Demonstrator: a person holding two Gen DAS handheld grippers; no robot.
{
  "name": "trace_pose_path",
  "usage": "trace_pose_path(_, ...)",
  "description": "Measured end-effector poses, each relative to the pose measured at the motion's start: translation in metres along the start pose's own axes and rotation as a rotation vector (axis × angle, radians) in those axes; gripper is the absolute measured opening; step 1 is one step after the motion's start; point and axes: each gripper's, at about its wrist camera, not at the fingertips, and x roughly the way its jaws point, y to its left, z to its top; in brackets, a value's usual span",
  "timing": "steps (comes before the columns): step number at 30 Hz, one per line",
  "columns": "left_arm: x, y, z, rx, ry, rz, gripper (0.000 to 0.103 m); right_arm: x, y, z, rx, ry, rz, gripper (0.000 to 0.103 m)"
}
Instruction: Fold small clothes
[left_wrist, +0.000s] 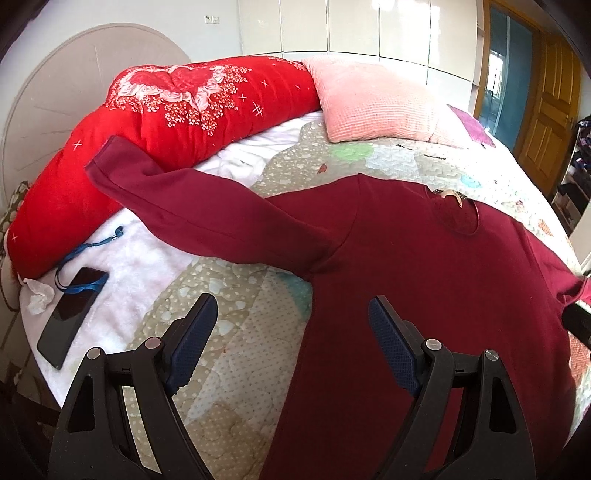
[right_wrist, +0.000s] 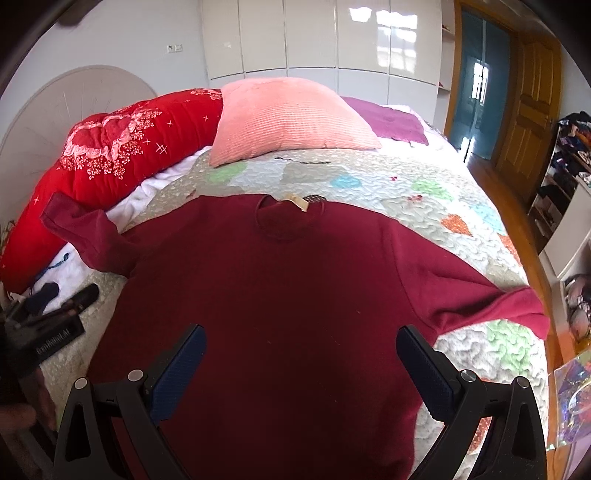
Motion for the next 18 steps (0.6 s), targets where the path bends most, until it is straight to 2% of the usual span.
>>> trace_pose_path(7,0.011,0.004,0.005,-0.008,0.015,0.002,0.084,-0.013,-0.009,0.002,0.003,0.0,0.036,0.103)
trace_pose_path(18,0.03,0.015,0.017,-0.037,0.036,0.019,0.084,0.018,0.015,0.006,-0.029,0.004,0.044,0.103)
